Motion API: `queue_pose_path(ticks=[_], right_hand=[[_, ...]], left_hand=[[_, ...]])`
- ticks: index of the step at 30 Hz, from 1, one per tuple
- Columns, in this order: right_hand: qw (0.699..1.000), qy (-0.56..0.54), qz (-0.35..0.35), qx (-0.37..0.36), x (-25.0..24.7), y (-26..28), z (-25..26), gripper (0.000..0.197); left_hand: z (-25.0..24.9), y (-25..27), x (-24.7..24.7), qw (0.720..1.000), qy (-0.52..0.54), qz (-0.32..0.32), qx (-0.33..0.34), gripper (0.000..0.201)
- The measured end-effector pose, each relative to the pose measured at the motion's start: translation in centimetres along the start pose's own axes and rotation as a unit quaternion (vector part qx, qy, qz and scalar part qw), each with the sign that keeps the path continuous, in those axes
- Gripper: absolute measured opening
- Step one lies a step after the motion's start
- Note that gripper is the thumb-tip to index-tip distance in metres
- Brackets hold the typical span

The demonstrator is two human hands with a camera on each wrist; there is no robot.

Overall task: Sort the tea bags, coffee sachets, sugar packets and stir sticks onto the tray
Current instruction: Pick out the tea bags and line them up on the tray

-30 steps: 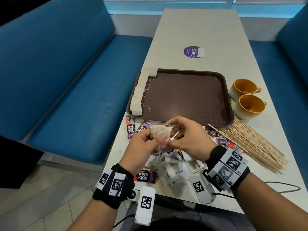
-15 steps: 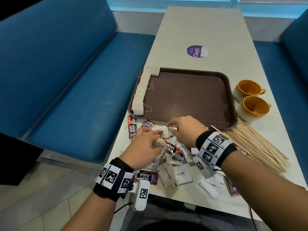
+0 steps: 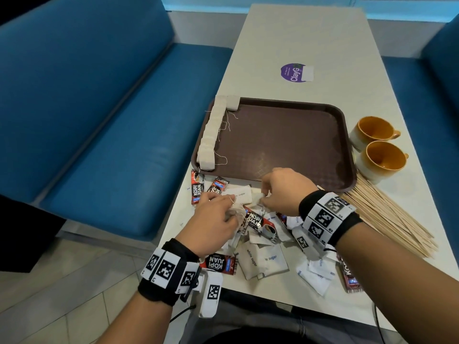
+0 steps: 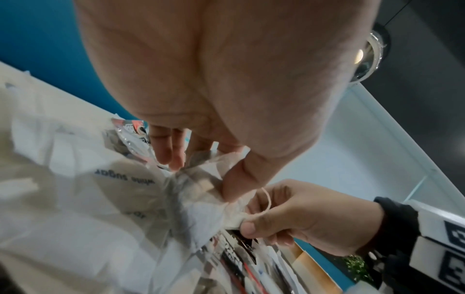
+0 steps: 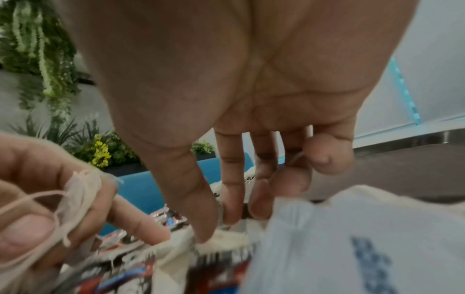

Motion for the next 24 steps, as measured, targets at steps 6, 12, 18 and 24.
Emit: queue_pose_path(ticks=[6,12,18,24], right_hand=[[0.997,-0.057,-0.053,0.002,-2.7,1.8,-1.8,0.009],[0.960,-0.244,-0.133,-0.037,-4.7,5.2,-1.7,0.014],[0.886,-0.420,-0.176,-0.082,-3.2,6.9,0.4,0.013],[0.806,-0.515,-0.261,-0.133,-6.4,8.6,0.7,0.020]], left_hand=[[0.3,0.2,-1.0,0.998,0.060,-0.033,-0.011,0.011],[0.6,0.7,-2.9,0.977,0.169,-0.126,-0.024,0.014],[0.4,0.9,-1.2,0.900,0.421,-0.090,-0.072,0.014],[0.5,0.9,-0.2,0.843,0.521,-0.073,-0.114,0.018]])
Point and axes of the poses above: each hand's wrist, its own y-axis away from the middle knuckle, its own x-axis out of the palm, z = x × y, the point moved 9 cm from there along -y, towards the middle knuckle, and after that the axes turned 3 degrees about -x, right-handed, at the moved point
